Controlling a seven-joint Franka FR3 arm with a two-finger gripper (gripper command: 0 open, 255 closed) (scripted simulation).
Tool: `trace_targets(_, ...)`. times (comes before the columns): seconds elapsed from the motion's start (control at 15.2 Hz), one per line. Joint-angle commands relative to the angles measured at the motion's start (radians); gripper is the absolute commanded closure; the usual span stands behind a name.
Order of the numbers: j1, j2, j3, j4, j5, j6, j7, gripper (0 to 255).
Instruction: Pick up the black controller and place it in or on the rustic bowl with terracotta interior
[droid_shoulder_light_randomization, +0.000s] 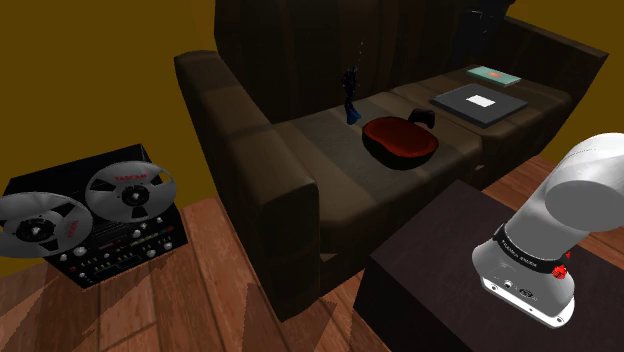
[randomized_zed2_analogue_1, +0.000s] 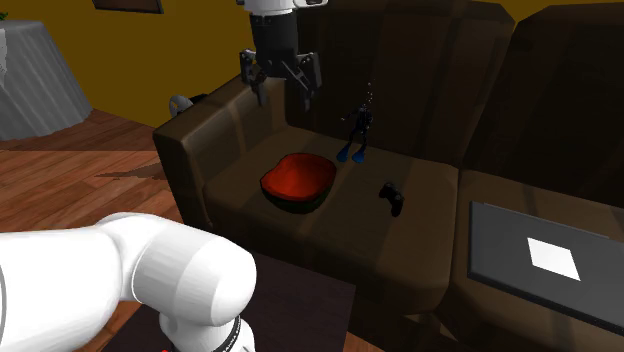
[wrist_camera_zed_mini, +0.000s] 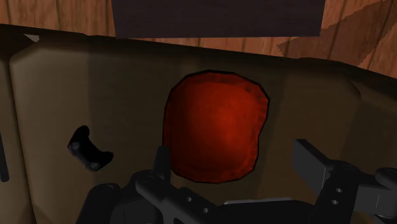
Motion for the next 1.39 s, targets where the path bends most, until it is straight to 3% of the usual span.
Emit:
trace_targets(0.0, 0.0, 0.0, 0.0, 0.0, 0.0, 0.0, 0.0, 0)
trace_targets(0.79, -0.031, 0.249, -0.22, -0.081, -0.049, 0.35, -0.195, 0)
trace_targets(1.32, -0.015, 0.519, -0.368, -0.024, 0.022, 0.561, -0.366, 0)
